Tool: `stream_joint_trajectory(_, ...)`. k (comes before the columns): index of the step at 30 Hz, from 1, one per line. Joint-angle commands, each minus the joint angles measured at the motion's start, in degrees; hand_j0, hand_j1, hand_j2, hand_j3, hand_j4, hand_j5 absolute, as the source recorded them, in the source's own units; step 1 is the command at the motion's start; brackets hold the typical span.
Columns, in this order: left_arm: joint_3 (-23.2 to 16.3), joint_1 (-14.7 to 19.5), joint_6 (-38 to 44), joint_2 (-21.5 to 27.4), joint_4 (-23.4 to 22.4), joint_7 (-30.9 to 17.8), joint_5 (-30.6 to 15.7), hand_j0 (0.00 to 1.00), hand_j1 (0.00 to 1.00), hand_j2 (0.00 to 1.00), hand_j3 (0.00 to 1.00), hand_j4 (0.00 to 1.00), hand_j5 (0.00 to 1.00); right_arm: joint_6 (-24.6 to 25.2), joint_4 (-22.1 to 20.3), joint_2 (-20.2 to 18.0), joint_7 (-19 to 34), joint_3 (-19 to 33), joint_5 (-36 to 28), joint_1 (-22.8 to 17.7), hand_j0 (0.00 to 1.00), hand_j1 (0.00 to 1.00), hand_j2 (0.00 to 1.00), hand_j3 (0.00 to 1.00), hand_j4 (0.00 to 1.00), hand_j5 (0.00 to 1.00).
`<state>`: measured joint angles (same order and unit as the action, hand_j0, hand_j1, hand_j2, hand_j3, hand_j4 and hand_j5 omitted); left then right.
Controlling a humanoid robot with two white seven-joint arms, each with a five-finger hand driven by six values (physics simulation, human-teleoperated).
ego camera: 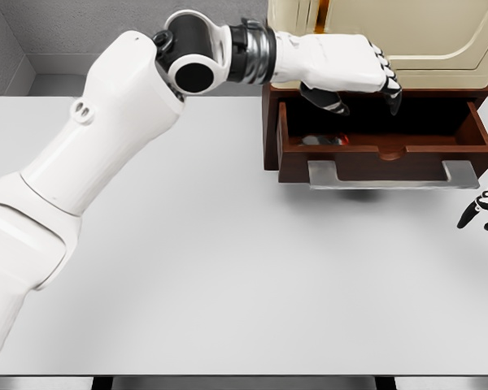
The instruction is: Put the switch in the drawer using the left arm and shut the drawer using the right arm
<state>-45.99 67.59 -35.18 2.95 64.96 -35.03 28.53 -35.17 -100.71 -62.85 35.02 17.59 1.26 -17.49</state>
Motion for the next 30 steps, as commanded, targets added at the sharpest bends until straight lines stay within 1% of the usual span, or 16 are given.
stream_joint_trajectory(1,-1.21,0.0,0.18,-1.11,-0.01,0.03,-0.23,0.69,0.69,0.69,0.69,0.69,0.69,0.17,-0.02,-0.08,-0.02,-0.1,-0.38,0.0,0.55,0.55,0.55,0.55,0.55,0.55)
stream_joint_trajectory(5,-1.65,0.09,0.18,-1.55,0.61,0.03,-0.49,0.7,0.7,0.7,0.7,0.7,0.7,0.17,-0.02,0.01,-0.02,-0.1,-0.38,0.0,0.54,0.54,0.54,0.54,0.54,0.54)
stream_joint_trajectory(6,-1.56,0.17,0.18,-1.46,1.05,0.03,-0.84,0.73,0.73,0.73,0.73,0.73,0.73,0.17,-0.02,0.01,-0.02,-0.1,-0.38,0.0,0.54,0.54,0.54,0.54,0.54,0.54)
stream_joint_trajectory(9,-1.12,0.79,0.18,-0.84,1.93,0.03,-6.55,0.87,0.87,0.87,0.87,0.87,0.87,0.17,-0.02,0.01,-0.02,-0.19,-0.38,0.0,0.54,0.54,0.54,0.54,0.54,0.54)
stream_joint_trajectory(11,-1.03,1.4,0.18,-0.58,3.15,0.03,-8.92,0.91,0.91,0.91,0.91,0.91,0.91,0.17,-0.02,0.01,-0.02,-0.28,-0.38,0.0,0.54,0.54,0.54,0.54,0.54,0.54)
stream_joint_trajectory(13,-1.03,1.41,0.18,1.7,8.86,0.03,-13.67,0.94,0.94,0.94,0.94,0.94,0.94,0.17,-0.02,0.01,-0.02,-0.28,-0.38,0.0,0.54,0.54,0.54,0.54,0.54,0.54)
stream_joint_trajectory(14,-1.03,1.23,0.18,5.04,15.01,0.03,-17.01,0.94,0.94,0.94,0.94,0.94,0.94,0.17,-0.02,0.01,-0.02,-0.28,-0.38,0.09,0.54,0.54,0.54,0.54,0.54,0.54)
stream_joint_trajectory(15,-1.03,1.14,0.18,7.32,18.97,0.03,-19.82,0.95,0.95,0.95,0.95,0.95,0.95,0.17,-0.02,0.01,-0.02,-0.28,-0.38,0.0,0.54,0.54,0.54,0.54,0.54,0.54)
stream_joint_trajectory(17,-0.86,1.14,0.18,16.37,27.76,0.03,-27.2,0.97,0.97,0.97,0.97,0.97,0.97,0.17,-0.02,0.1,-0.02,-0.45,-0.38,0.17,0.54,0.54,0.54,0.54,0.54,0.54)
stream_joint_trajectory(18,-0.86,1.14,0.18,22.17,30.58,0.03,-30.28,1.0,1.0,1.0,1.0,1.0,1.0,0.17,-0.02,0.01,-0.02,-0.45,-0.38,0.35,0.54,0.54,0.54,0.54,0.54,0.54)
stream_joint_trajectory(20,-0.86,1.23,0.18,32.02,31.55,0.03,-31.16,1.0,1.0,1.0,1.0,1.0,1.0,0.17,-0.02,0.01,-0.02,-1.77,-0.38,1.14,0.54,0.54,0.54,0.54,0.54,0.54)
stream_joint_trajectory(23,-0.86,-0.53,0.18,48.9,31.46,6.29,-31.6,1.0,1.0,1.0,1.0,1.0,1.0,0.17,-0.02,0.01,-0.02,-2.47,-0.38,2.46,0.54,0.54,0.54,0.54,0.54,0.54)
stream_joint_trajectory(25,-0.95,-3.59,0.18,53.55,29.88,5.77,-31.25,1.0,1.0,1.0,1.0,1.0,1.0,0.17,-0.02,0.01,-0.02,-2.47,-0.38,2.46,0.54,0.54,0.54,0.54,0.54,0.54)
stream_joint_trajectory(26,-0.95,-7.37,0.18,55.58,29.53,5.24,-30.99,1.0,1.0,1.0,1.0,1.0,1.0,0.17,0.07,0.01,-0.02,-2.47,-0.38,2.46,0.55,0.55,0.55,0.55,0.55,0.55)
stream_joint_trajectory(28,-1.39,-11.51,0.18,55.85,27.33,4.18,-30.64,1.0,1.0,1.0,1.0,1.0,1.0,0.17,0.07,-0.08,-0.02,-2.56,-0.38,2.64,0.55,0.55,0.55,0.55,0.55,0.55)
stream_joint_trajectory(30,-1.3,-12.57,0.18,55.5,26.97,4.01,-30.37,1.0,1.0,1.0,1.0,1.0,1.0,0.17,0.07,-0.08,-0.02,-2.47,-0.38,2.99,0.55,0.55,0.55,0.55,0.55,0.55)
